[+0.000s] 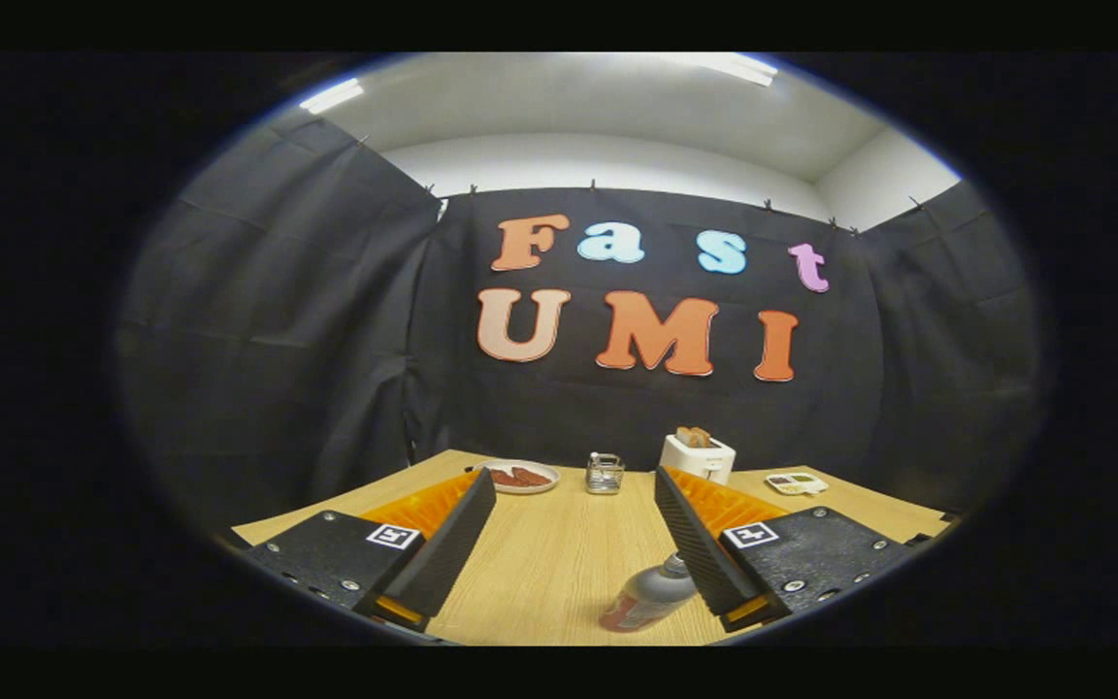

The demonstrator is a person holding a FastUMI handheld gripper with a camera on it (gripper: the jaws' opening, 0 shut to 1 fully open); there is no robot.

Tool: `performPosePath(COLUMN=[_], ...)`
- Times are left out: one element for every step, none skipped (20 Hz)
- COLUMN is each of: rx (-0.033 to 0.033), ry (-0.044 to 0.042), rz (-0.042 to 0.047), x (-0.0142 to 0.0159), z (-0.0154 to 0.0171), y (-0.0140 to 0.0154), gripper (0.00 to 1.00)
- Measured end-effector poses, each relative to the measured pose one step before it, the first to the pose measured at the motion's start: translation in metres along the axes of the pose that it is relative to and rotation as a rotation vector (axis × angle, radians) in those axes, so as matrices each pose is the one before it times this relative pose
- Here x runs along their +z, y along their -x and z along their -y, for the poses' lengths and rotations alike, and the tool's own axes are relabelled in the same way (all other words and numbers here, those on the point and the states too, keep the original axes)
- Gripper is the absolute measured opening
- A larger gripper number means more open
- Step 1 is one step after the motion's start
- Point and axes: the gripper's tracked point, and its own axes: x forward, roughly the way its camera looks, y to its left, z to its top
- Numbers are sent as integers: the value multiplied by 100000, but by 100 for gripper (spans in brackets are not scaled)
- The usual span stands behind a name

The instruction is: Take the bottle from table, then pour the juice into the cup, finally place the bottle on the coaster

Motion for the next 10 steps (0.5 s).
performPosePath(rx=[-940, -545, -414, -1008, -1274, -1205, -729, 222, -997, -1816], ry=[964, 679, 868, 793, 394, -301, -632, -89, 124, -75], rz=[-379, -108, -628, -443, -622, -828, -838, -1224, -725, -428], x=[-466, -396, -655, -732, -698, -912, -965, -1014, -848, -588], z=[120, 54, 71, 328, 484, 405, 298, -60, 305, 636], y=[-12, -122, -22, 31, 23, -110, -19, 75, 51, 179], gripper=[97, 97, 97, 97, 97, 97, 97, 96, 96, 96])
